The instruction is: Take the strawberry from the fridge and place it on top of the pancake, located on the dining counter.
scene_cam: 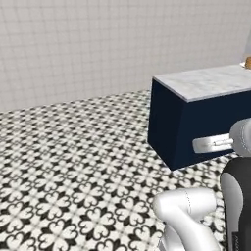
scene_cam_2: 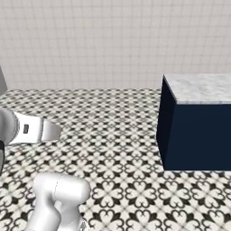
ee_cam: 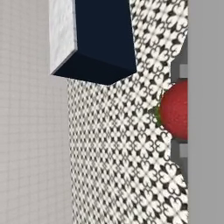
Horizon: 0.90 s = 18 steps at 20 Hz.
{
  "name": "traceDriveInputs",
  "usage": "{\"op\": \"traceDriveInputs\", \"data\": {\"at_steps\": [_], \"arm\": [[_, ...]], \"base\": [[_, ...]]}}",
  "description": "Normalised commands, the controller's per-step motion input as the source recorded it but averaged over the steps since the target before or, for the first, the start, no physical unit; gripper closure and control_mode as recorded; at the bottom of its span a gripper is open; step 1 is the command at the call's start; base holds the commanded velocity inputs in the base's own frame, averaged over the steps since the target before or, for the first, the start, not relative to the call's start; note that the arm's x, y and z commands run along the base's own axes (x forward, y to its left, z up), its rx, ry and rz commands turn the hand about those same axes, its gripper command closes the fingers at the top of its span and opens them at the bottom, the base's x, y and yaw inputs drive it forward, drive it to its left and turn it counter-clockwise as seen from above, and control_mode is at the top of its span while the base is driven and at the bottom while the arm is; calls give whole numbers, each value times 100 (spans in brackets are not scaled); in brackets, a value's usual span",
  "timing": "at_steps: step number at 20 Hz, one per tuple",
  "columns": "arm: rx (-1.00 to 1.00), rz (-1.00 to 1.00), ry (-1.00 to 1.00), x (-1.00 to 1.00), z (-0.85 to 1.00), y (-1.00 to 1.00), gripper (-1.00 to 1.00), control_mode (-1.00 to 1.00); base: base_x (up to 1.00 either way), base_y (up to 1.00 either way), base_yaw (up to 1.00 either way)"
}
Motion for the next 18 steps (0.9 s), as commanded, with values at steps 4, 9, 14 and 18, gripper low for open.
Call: {"op": "traceDriveInputs", "data": {"at_steps": [4,9,14,18], "arm": [[0,0,0,0,0,0,100,100],[0,0,0,0,0,0,100,100],[0,0,0,0,0,0,100,100],[0,0,0,0,0,0,100,100]], "base": [[100,37,-19],[100,48,-26],[100,78,-35],[98,97,-39]]}}
